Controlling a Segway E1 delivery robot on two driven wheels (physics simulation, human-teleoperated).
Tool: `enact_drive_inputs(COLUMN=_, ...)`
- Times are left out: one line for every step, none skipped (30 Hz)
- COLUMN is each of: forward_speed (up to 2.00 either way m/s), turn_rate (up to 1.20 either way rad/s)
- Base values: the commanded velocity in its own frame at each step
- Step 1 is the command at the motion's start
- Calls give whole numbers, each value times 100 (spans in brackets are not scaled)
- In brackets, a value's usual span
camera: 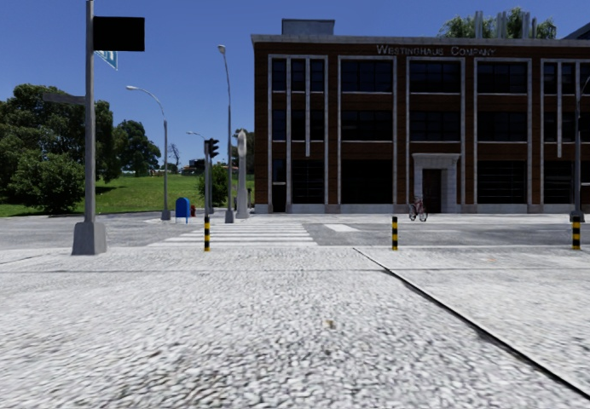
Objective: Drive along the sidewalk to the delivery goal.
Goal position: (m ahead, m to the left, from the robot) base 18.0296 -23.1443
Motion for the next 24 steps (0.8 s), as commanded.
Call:
enact_drive_inputs(forward_speed=200, turn_rate=17)
enact_drive_inputs(forward_speed=200, turn_rate=21)
enact_drive_inputs(forward_speed=200, turn_rate=23)
enact_drive_inputs(forward_speed=200, turn_rate=23)
enact_drive_inputs(forward_speed=200, turn_rate=23)
enact_drive_inputs(forward_speed=200, turn_rate=23)
enact_drive_inputs(forward_speed=200, turn_rate=23)
enact_drive_inputs(forward_speed=200, turn_rate=23)
enact_drive_inputs(forward_speed=200, turn_rate=23)
enact_drive_inputs(forward_speed=200, turn_rate=23)
enact_drive_inputs(forward_speed=200, turn_rate=23)
enact_drive_inputs(forward_speed=200, turn_rate=23)
enact_drive_inputs(forward_speed=200, turn_rate=23)
enact_drive_inputs(forward_speed=200, turn_rate=23)
enact_drive_inputs(forward_speed=200, turn_rate=23)
enact_drive_inputs(forward_speed=200, turn_rate=23)
enact_drive_inputs(forward_speed=200, turn_rate=23)
enact_drive_inputs(forward_speed=200, turn_rate=23)
enact_drive_inputs(forward_speed=200, turn_rate=23)
enact_drive_inputs(forward_speed=200, turn_rate=23)
enact_drive_inputs(forward_speed=200, turn_rate=23)
enact_drive_inputs(forward_speed=200, turn_rate=23)
enact_drive_inputs(forward_speed=200, turn_rate=23)
enact_drive_inputs(forward_speed=200, turn_rate=23)
